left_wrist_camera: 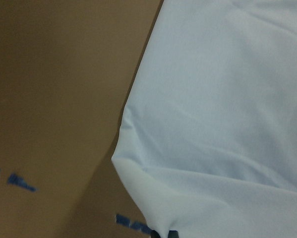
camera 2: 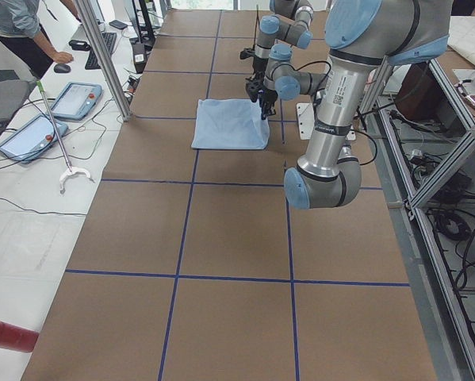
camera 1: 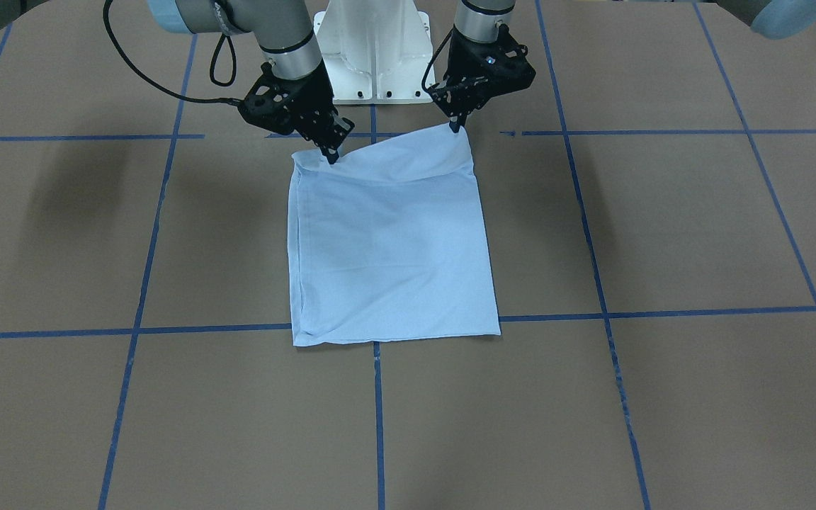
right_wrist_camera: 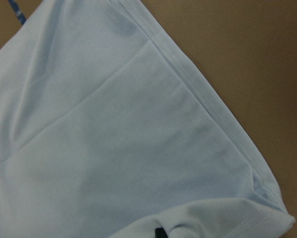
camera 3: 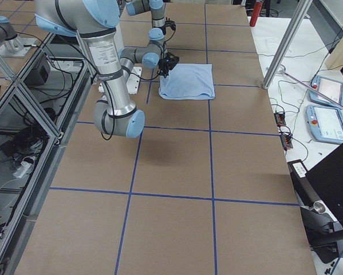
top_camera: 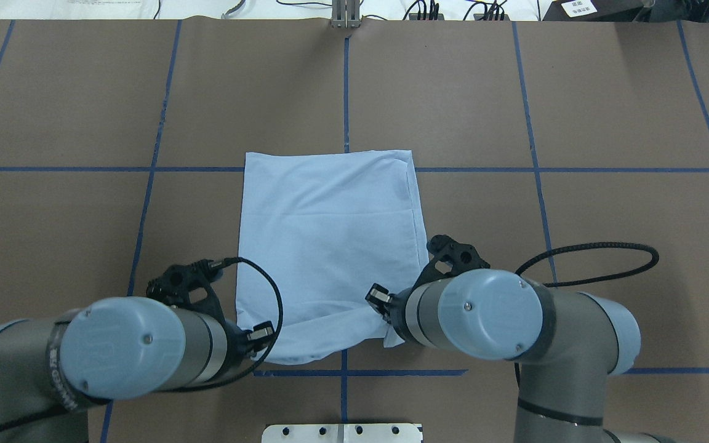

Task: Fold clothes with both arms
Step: 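Carry the near edge with both grippers over the shirt toward the far edge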

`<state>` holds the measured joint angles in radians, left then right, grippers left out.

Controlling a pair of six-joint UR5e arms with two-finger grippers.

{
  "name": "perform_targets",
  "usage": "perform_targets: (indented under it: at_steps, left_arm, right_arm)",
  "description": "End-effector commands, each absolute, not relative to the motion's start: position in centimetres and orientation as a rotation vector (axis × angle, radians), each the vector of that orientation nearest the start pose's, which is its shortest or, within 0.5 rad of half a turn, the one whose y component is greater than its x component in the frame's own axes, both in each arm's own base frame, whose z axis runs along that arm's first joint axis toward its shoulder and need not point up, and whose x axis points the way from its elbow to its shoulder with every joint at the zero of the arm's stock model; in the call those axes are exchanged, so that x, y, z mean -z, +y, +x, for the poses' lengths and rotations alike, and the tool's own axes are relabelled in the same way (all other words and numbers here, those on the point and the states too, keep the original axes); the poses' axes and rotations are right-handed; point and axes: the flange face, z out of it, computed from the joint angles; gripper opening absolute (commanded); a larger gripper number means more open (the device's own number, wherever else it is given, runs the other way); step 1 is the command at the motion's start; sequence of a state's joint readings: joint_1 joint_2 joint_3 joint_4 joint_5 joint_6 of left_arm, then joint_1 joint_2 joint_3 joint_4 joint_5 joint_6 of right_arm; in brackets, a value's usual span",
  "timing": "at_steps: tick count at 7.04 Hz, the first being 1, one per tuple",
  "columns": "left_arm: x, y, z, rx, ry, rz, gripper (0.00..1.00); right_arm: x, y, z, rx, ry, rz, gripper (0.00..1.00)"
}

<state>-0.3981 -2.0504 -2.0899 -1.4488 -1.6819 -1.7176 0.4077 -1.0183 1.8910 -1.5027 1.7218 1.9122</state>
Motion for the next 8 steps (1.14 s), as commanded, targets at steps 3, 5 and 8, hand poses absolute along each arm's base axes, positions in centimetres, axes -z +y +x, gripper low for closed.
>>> perform_targets:
  at_steps: [3,5,8]
  left_arm:
    - [-25.0,-54.4,47.7,0.586,0.911,0.141,0.0]
    - [-30.1,-61.5,47.8,0.561,0.922,0.231,1.0]
    - [-30.3,-63.7,44.5,0.515,0.913,0.265,1.0]
  right_arm:
    - [-20.1,-56.7,-56.7,-0.644,-0.92,-0.094,0.0]
    - [-24.0,-62.0,-56.1,-0.594,-0.926,-0.019,0.99]
    - [-23.6,-64.4,-52.8,-0.534,-0.949,-0.014,1.0]
